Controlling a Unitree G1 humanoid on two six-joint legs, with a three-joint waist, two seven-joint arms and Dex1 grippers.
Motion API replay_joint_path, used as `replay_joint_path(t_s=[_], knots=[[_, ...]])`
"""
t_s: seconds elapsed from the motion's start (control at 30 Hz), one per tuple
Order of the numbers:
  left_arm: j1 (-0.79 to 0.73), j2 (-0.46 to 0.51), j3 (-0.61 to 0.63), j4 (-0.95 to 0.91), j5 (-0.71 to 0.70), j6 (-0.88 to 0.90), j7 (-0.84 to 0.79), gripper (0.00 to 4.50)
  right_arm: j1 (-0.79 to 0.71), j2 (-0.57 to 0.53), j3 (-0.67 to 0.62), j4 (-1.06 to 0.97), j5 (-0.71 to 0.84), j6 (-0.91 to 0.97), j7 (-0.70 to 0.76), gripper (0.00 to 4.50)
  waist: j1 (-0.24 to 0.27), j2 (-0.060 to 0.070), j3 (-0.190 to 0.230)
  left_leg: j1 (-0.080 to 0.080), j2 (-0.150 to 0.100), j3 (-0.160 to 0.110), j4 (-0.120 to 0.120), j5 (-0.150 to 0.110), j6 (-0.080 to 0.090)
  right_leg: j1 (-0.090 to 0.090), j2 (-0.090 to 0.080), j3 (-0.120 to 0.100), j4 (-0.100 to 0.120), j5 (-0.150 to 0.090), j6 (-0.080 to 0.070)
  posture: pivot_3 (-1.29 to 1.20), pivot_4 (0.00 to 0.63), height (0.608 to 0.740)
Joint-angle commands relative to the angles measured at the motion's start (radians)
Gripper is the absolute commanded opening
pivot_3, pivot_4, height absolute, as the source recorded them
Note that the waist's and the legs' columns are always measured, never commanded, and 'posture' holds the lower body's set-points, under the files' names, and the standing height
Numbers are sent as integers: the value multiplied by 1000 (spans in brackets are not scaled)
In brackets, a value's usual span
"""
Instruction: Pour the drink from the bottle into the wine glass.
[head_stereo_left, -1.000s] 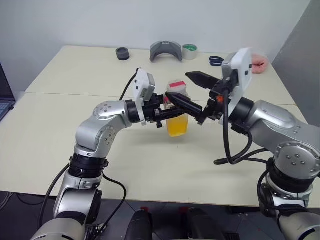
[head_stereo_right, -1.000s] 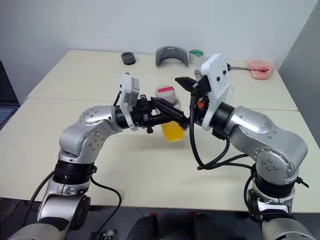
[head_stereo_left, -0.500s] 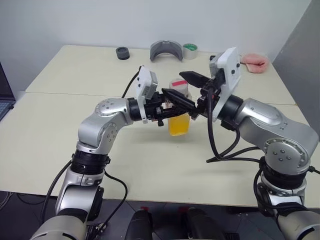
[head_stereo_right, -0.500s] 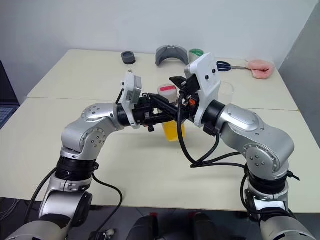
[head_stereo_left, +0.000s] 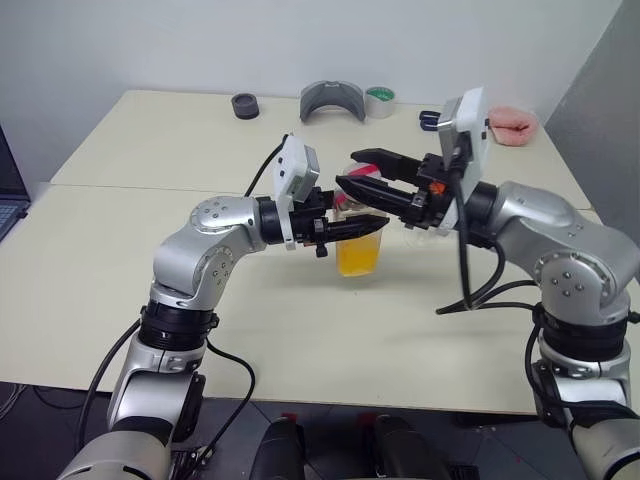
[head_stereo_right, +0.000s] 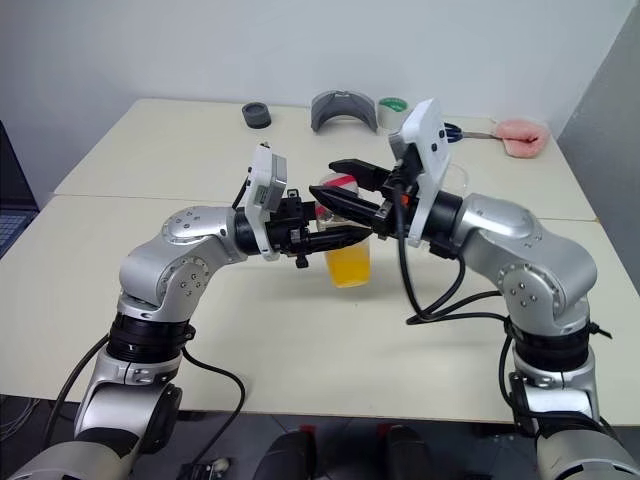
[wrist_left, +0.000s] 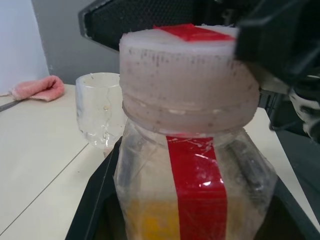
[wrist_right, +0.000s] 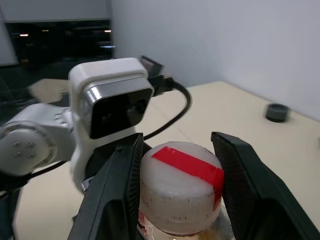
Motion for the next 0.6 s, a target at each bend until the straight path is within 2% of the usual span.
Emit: replay_joint_path(t_s=[0.03,0.17,0.3,0.37,0.4,0.57,0.6], knots=[[27,35,39,-129,-76,47,-17,1950,-108,-22,67,199,-11,-181,415,1831,-8,1,1,0,0,0,0,0,0,0,0,0,0,0,0,0,150,740],[57,59,57,-205,-120,94,8,1950,-200,24,154,415,-70,-328,704,1831,-10,2,1,0,1,0,1,0,0,0,1,-1,1,0,0,0,150,740],[71,78,73,-237,-136,121,27,1950,-247,83,193,570,-150,-436,823,1831,-11,2,1,0,1,-1,4,0,0,1,0,-2,2,0,0,0,150,740],[69,82,77,-235,-137,126,29,1950,-260,85,189,606,-168,-447,853,2598,-10,3,2,0,1,-2,6,0,0,1,0,-2,3,0,0,0,150,740],[67,84,78,-229,-135,125,29,1950,-265,75,182,612,-170,-441,863,2749,-9,3,2,0,0,-2,7,0,0,1,-1,-2,4,0,0,0,150,740],[65,89,72,-189,-118,95,19,1950,-228,-57,123,514,-154,-351,829,4469,8,3,2,-1,0,-4,9,0,0,1,-3,-4,6,0,0,0,150,740],[64,87,69,-181,-113,87,18,1950,-214,-84,112,485,-145,-325,813,4469,9,3,2,-1,0,-4,9,0,0,1,-3,-4,6,0,0,0,150,740]])
